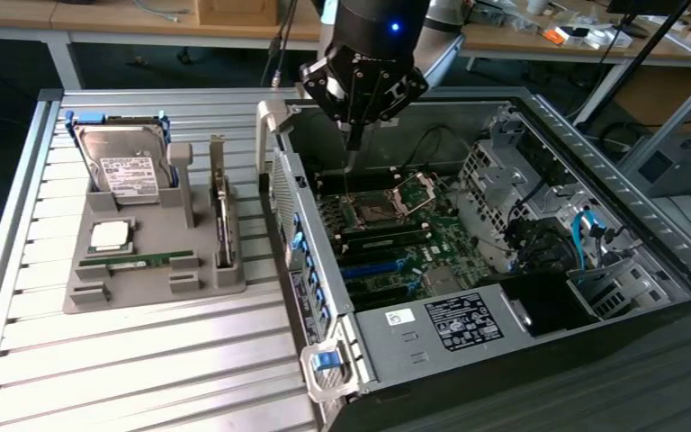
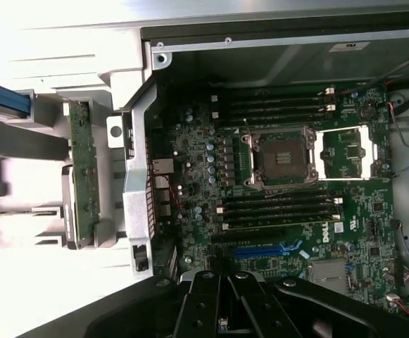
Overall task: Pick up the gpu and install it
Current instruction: 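Reach for the gpu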
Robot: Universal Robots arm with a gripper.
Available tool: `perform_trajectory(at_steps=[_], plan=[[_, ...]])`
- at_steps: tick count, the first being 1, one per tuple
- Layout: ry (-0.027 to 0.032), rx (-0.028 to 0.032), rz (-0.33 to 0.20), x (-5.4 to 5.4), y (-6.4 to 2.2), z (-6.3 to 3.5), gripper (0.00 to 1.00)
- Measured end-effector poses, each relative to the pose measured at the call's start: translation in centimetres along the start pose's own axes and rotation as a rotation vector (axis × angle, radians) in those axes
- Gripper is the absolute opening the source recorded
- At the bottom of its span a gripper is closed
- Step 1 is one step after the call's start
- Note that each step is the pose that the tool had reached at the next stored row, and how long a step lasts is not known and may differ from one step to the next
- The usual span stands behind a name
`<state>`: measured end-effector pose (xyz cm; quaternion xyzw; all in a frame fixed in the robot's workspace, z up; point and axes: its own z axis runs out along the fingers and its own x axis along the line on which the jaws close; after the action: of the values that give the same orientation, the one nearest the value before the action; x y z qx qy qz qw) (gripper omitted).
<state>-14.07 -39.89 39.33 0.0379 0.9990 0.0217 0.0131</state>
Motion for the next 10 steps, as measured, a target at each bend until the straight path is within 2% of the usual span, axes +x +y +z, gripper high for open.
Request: perform_trajectory(at_steps=[10], plan=[[0.0001,0.0,0.0,0.28,-0.02,-0.01,0.11]])
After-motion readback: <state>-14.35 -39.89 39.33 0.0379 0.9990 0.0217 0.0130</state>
